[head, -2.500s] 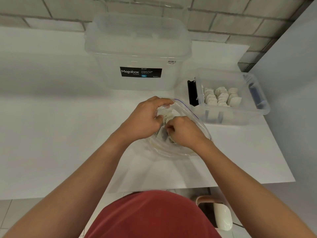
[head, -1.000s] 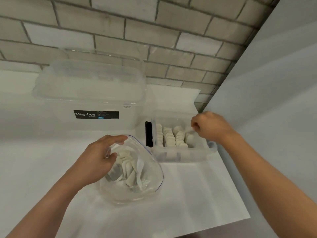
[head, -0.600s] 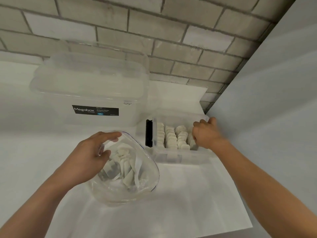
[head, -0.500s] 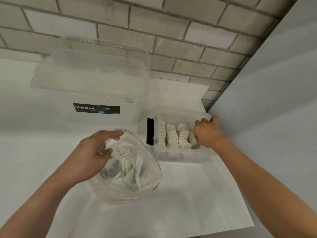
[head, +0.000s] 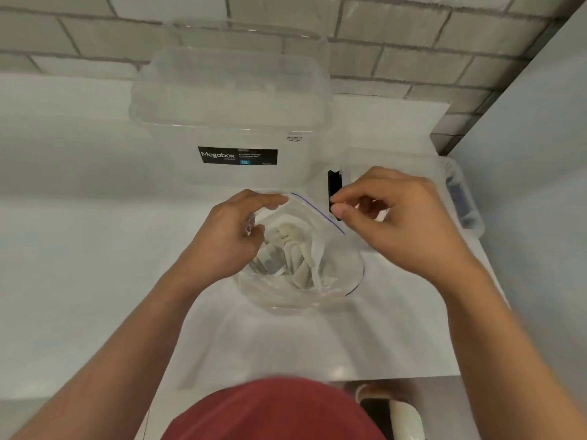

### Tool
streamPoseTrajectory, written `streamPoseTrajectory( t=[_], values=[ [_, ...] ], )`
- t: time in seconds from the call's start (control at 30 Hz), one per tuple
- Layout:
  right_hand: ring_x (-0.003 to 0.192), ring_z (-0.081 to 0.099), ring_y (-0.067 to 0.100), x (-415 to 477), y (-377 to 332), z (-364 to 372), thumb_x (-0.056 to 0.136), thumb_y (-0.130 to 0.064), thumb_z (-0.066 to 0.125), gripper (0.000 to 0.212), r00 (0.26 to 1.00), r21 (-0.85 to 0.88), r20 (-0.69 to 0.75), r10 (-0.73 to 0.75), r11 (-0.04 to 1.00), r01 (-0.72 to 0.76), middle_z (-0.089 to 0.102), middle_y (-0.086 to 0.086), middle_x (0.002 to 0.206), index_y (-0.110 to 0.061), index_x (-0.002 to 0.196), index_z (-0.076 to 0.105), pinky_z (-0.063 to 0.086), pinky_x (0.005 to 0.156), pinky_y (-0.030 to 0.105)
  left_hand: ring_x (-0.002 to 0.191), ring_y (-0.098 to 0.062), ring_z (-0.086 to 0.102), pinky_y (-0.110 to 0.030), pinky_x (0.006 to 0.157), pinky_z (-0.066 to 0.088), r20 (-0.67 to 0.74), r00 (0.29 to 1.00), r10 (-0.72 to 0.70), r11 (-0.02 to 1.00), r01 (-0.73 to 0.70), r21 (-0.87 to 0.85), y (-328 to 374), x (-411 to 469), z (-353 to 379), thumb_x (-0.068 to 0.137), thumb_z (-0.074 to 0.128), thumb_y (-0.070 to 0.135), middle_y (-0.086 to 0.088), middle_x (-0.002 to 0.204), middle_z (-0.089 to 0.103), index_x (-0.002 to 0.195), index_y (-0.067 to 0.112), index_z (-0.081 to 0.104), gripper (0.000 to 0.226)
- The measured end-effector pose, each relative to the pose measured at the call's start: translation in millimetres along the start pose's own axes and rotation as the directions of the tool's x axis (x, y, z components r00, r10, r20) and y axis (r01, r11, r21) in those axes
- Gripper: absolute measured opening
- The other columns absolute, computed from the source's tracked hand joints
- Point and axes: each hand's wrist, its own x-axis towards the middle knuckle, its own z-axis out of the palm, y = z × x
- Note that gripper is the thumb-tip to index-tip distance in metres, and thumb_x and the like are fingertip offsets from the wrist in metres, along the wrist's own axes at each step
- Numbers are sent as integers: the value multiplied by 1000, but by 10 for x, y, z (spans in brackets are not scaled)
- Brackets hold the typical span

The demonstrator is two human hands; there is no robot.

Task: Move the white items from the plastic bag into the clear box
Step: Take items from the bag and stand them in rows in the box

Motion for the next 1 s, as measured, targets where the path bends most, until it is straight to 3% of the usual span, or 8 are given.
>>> streamPoseTrajectory(
  t=[0.07, 0.17, 0.3, 0.4, 0.5, 0.73, 0.83, 1.0],
  values=[
    [75, 66, 9, -18, -137, 350, 89, -21, 73, 8, 978, -9, 207, -12, 1000, 15, 70, -8, 83, -25, 91, 79, 51, 72, 22, 73, -10, 51, -5, 71, 37, 9, 1000, 20, 1000, -20, 13, -24, -23, -14, 84, 59, -7, 17, 113, 62, 126, 34, 63, 59],
    [71, 60, 22, 53, -55, 911, 85, -14, 59, 16, 901, -257, 430, 62, 965, 56, 64, 0, 72, -21, 76, 71, 51, 66, 36, 74, -9, 51, -6, 72, 38, 34, 998, 50, 999, -50, 16, -77, -54, -9, 82, 58, -9, 14, 113, 62, 125, 30, 64, 59],
    [74, 60, 28, 138, 41, 1340, 86, -9, 56, 25, 854, -436, 483, 195, 899, 40, 64, 3, 87, -26, 90, 73, 52, 64, 36, 78, 3, 51, -6, 72, 37, 77, 996, 51, 999, -52, 5, -134, -71, 30, 83, 57, -9, 9, 115, 62, 127, 25, 65, 56],
    [86, 61, 28, 102, 102, 1468, 89, -12, 58, 27, 823, -539, 527, 210, 832, 133, 62, 0, 100, -30, 105, 70, 39, 64, 32, 81, 13, 50, -4, 73, 36, 86, 995, 56, 998, -53, -36, -133, -66, 34, 82, 56, -10, 7, 118, 62, 129, 24, 63, 58],
    [96, 64, 24, 36, 197, 1552, 91, -18, 58, 25, 844, -527, 520, 134, 828, 193, 66, -6, 109, -32, 107, 70, 35, 63, 30, 85, 16, 50, -4, 75, 37, 97, 993, 68, 997, -63, -46, -130, -59, 38, 83, 57, -10, 7, 118, 62, 131, 24, 62, 59],
    [95, 64, 24, -36, 221, 1607, 93, -22, 54, 24, 903, -507, 428, 41, 838, 202, 68, -7, 107, -31, 106, 72, 36, 62, 31, 79, -6, 55, -8, 74, 40, 110, 991, 71, 996, -64, -67, -146, -69, 42, 83, 56, -7, 10, 118, 63, 132, 27, 61, 59],
    [86, 64, 27, -61, 175, 1545, 93, -23, 53, 22, 924, -502, 382, 12, 842, 196, 68, -4, 98, -27, 107, 70, 36, 57, 31, 71, -3, 50, -7, 72, 39, 108, 992, 67, 995, -59, -80, -143, -68, 8, 83, 57, -6, 11, 116, 63, 132, 27, 61, 59],
    [60, 59, 36, -95, 5, 1254, 84, -3, 61, 25, 958, -490, 271, -97, 842, 224, 63, 3, 76, -16, 106, 58, 39, 49, 34, 70, -4, 49, -6, 72, 38, 86, 996, 36, 995, -28, -92, -153, -51, -57, 84, 57, -4, 13, 115, 62, 131, 31, 60, 59]
  ],
)
